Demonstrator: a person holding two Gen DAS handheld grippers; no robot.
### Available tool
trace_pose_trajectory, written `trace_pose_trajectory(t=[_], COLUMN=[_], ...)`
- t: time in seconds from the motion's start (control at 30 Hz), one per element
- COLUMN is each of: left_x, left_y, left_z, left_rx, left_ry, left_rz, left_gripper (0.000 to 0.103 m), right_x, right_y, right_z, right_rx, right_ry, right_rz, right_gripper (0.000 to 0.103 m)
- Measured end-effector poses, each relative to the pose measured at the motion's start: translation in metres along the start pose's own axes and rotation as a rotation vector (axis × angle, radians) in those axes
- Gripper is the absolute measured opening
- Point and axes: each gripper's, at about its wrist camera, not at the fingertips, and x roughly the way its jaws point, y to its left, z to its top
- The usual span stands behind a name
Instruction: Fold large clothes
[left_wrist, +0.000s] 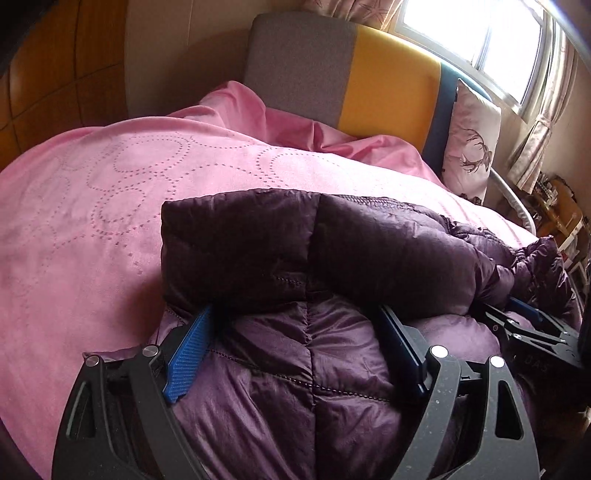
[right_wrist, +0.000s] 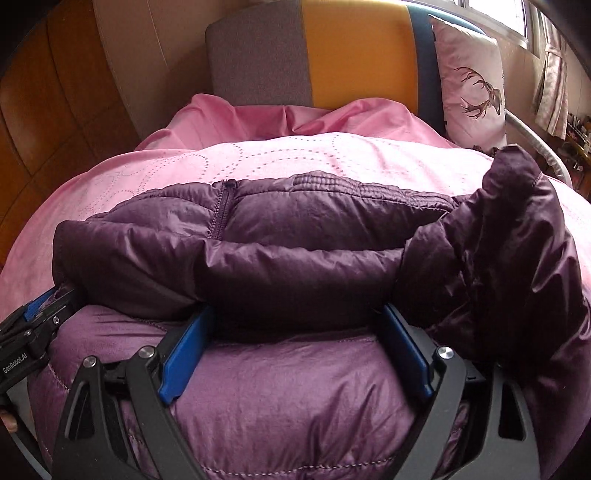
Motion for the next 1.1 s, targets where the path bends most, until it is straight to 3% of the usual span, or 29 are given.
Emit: trace_pose_trajectory(t=[0.1, 0.3, 0.53, 0.63, 0.7, 0.87, 1.1], left_x=[-0.009, -0.052, -0.084, -0.081, -0.071, -0.074, -0.126], left_y=[-0.003, -0.006, -0.004, 0.004, 0.007, 0.01, 0.024], left_z=[-0.002, -0.017, -0.048, -0.058, -0.063, -0.062, -0.081], left_rx=[0.012, 0.02, 0.063, 0.05, 0.049, 0.026, -0.005], left_ry=[-0.003, -0.063, -0.085, -0.072, -0.049, -0.027, -0.068], left_rz=[0.025, 0.04, 0.06, 0.06, 0.038, 0.039, 0.062], left_gripper=[0.085, 0.09, 0.091, 0.093, 0.096, 0.097, 0.097], right_x=[-0.009, -0.065, -0.117, -0.117, -0.102, -0.091, -0.15], right_y=[0.004, 0.005, -0.032, -0.054, -0.067, -0.068, -0.081], right_z=[0.0, -0.013, -0.049, -0.066, -0.073, -0.07, -0.084], right_rx=[-0.014, -0.025, 0.028, 0.08, 0.109, 0.119, 0.194], right_ry=[0.003, -0.072, -0.094, -0.057, 0.002, 0.025, -0.091], right_rz=[-0.036, -0.086, -0.089, -0.103, -0.068, -0.075, -0.057], right_gripper=[0.089, 0.094, 0.095, 0.095, 0.095, 0.096, 0.101])
